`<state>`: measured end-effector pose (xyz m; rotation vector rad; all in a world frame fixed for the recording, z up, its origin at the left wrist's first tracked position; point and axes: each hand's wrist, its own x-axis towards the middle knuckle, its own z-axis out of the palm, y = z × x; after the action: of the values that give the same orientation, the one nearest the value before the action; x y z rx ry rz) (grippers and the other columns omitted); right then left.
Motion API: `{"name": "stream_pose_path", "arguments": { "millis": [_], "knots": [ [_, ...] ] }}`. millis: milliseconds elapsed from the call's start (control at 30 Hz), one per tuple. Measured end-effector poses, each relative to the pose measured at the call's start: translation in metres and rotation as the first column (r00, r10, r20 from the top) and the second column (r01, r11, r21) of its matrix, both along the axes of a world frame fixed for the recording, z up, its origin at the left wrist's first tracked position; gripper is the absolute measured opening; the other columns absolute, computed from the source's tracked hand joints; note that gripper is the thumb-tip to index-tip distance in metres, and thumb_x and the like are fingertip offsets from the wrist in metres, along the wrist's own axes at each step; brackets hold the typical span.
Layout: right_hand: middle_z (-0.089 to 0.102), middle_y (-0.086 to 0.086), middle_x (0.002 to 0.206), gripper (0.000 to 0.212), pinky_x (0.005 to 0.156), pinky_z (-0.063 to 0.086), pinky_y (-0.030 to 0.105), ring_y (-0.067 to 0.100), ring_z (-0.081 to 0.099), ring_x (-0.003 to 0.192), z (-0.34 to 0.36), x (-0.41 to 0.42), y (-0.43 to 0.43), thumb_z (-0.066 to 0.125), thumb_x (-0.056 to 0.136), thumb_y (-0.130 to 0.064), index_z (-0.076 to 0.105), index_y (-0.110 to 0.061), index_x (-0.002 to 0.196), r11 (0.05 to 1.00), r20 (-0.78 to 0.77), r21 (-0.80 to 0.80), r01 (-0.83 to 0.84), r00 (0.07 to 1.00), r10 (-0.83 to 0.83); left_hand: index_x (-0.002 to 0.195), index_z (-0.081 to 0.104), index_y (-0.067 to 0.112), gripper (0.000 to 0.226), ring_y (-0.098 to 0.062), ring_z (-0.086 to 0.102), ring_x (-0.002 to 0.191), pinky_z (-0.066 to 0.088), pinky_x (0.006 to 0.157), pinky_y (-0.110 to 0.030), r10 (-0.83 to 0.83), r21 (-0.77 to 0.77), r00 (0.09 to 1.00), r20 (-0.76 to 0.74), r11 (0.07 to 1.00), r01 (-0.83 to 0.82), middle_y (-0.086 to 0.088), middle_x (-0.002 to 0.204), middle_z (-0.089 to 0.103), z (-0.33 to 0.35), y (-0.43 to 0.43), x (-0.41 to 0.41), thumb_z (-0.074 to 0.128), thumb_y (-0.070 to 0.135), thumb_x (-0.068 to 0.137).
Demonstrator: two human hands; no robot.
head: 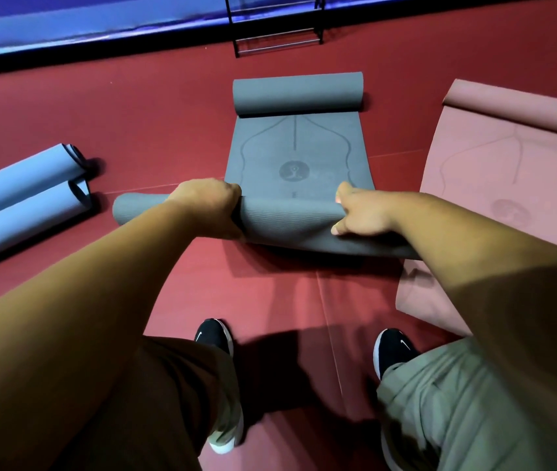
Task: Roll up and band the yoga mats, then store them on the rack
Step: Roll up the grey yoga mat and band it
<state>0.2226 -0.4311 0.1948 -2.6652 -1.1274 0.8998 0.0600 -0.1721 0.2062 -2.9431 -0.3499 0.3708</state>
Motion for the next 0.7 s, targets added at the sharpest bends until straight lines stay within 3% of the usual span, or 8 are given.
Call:
{"name": "stream_pose_path", "arguments": {
  "millis": [133, 233, 367, 467, 600, 700],
  "knots": [
    [0.050, 0.008, 0.119, 0.053, 0.082, 0.036, 0.034, 0.026, 0.048, 0.102, -0.001, -0.002, -0.002, 0.075, 0.098, -0.039, 0.034, -0.012, 0.116, 0.998, 0.003, -0.011, -0.059, 0.998, 0.059, 0.095, 0.068, 0.024, 0.038, -0.028, 0.064, 0.084, 0.049, 0.073, -0.033, 0.015, -0.161, 0.994, -0.110, 0.986, -0.033, 0.002, 0.089, 0.069, -0.008, 0.005, -0.004, 0.078, 0.059, 0.082],
    [0.050, 0.005, 0.113, 0.054, 0.079, 0.037, 0.035, 0.027, 0.051, 0.101, 0.000, -0.002, -0.003, 0.081, 0.094, -0.039, 0.038, -0.015, 0.115, 0.997, 0.009, 0.009, -0.071, 0.997, 0.071, 0.099, 0.064, 0.026, 0.027, -0.025, 0.064, 0.088, 0.049, 0.078, -0.034, -0.005, -0.272, 0.987, -0.162, 0.962, -0.039, 0.004, 0.094, 0.069, -0.010, 0.004, -0.004, 0.079, 0.045, 0.086],
    [0.053, -0.001, 0.093, 0.049, 0.062, 0.032, 0.034, 0.026, 0.052, 0.093, -0.001, 0.002, -0.007, 0.089, 0.085, -0.036, 0.046, -0.017, 0.101, 0.998, 0.037, 0.015, -0.060, 0.998, 0.059, 0.111, 0.045, 0.017, 0.055, -0.032, 0.059, 0.095, 0.051, 0.084, -0.041, 0.045, -0.281, 0.972, -0.230, 0.953, -0.110, -0.006, 0.105, 0.059, -0.014, -0.002, 0.002, 0.081, 0.044, 0.079],
    [0.055, -0.003, 0.084, 0.050, 0.057, 0.032, 0.032, 0.025, 0.054, 0.084, -0.001, 0.005, -0.011, 0.095, 0.076, -0.037, 0.047, -0.023, 0.083, 1.000, 0.053, 0.023, -0.018, 0.998, 0.017, 0.105, 0.033, 0.014, 0.066, -0.037, 0.062, 0.095, 0.056, 0.087, -0.051, 0.072, -0.307, 0.969, -0.236, 0.941, -0.145, -0.012, 0.105, 0.061, -0.013, -0.003, 0.005, 0.079, 0.048, 0.072],
    [0.064, 0.002, 0.082, 0.045, 0.060, 0.039, 0.033, 0.023, 0.057, 0.076, 0.000, 0.012, -0.016, 0.097, 0.072, -0.040, 0.058, -0.020, 0.081, 1.000, 0.080, 0.009, 0.015, 0.997, -0.016, 0.104, 0.037, 0.011, 0.066, -0.035, 0.060, 0.090, 0.051, 0.076, -0.045, 0.046, -0.370, 0.989, -0.137, 0.924, -0.094, -0.010, 0.098, 0.059, -0.013, -0.007, 0.010, 0.089, 0.040, 0.077],
    [0.063, 0.002, 0.090, 0.042, 0.069, 0.049, 0.036, 0.025, 0.062, 0.083, 0.001, 0.019, -0.019, 0.098, 0.069, -0.043, 0.062, -0.022, 0.075, 0.999, 0.115, 0.029, 0.017, 0.993, -0.020, 0.097, 0.048, 0.017, 0.058, -0.026, 0.056, 0.081, 0.037, 0.059, -0.037, 0.021, -0.383, 1.000, -0.015, 0.923, -0.025, 0.000, 0.088, 0.057, -0.007, -0.009, 0.014, 0.096, 0.035, 0.069]
  ]
}}
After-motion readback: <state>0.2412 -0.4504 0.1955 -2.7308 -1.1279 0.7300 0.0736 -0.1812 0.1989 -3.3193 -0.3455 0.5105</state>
